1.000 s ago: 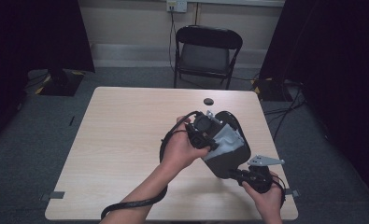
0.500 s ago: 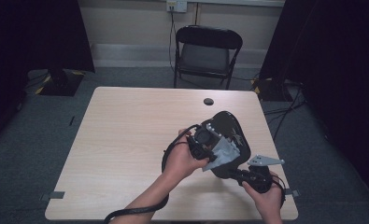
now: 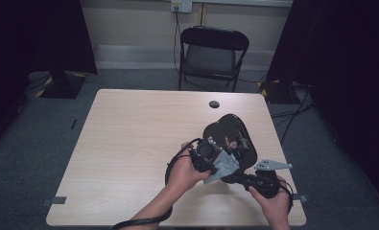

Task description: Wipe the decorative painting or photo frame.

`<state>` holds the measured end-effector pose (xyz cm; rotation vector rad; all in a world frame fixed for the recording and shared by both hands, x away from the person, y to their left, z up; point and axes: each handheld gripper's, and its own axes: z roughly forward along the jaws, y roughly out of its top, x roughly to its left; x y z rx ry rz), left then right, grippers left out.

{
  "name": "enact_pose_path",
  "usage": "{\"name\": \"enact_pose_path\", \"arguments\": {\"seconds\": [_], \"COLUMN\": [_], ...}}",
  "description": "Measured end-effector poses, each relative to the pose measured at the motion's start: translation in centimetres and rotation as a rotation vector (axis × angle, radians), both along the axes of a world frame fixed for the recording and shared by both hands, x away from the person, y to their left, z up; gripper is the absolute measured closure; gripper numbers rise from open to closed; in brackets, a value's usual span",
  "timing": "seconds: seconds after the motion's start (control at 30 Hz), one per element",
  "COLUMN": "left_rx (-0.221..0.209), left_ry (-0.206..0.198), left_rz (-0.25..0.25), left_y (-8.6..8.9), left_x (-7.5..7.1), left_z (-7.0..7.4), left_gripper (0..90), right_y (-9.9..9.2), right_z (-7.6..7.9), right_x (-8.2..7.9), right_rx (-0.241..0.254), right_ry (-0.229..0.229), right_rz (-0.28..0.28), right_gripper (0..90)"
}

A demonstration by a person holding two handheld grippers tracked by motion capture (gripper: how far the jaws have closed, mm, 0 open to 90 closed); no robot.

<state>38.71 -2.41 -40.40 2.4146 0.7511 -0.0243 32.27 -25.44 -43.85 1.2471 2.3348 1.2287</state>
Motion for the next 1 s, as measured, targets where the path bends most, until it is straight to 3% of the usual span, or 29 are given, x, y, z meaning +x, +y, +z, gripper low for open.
{"name": "enact_pose_path", "arguments": {"seconds": [0.43,0.67,0.73,0.87,0.9,1.0], "left_rx": [0.039,0.064,0.05,0.064,0.039,0.026], "left_ry": [0.054,0.073,0.079,0.078,0.085,0.076], "left_rz": [0.022,0.013,0.026,0.006,0.018,0.019], "left_y": [0.0,-0.1,-0.1,0.2,0.4,0.7], "left_x": [-0.5,-0.8,-0.9,-0.8,-0.9,-0.9], "left_z": [-4.2,-5.6,-5.6,-5.1,-4.5,-3.7], "left_gripper": [79.6,79.6,79.7,79.7,79.7,79.7], "right_y": [0.0,0.0,0.0,0.0,0.0,0.0], "right_z": [0.0,0.0,0.0,0.0,0.0,0.0], "right_x": [0.0,0.0,0.0,0.0,0.0,-0.1], "right_rx": [-0.002,-0.002,-0.001,-0.003,-0.004,-0.001], "right_ry": [0.0,-0.001,-0.001,-0.003,-0.002,-0.003], "right_rz": [0.002,0.001,0.001,0.004,0.005,0.003], "right_gripper": [78.9,78.9,78.8,78.5,78.5,78.5]}}
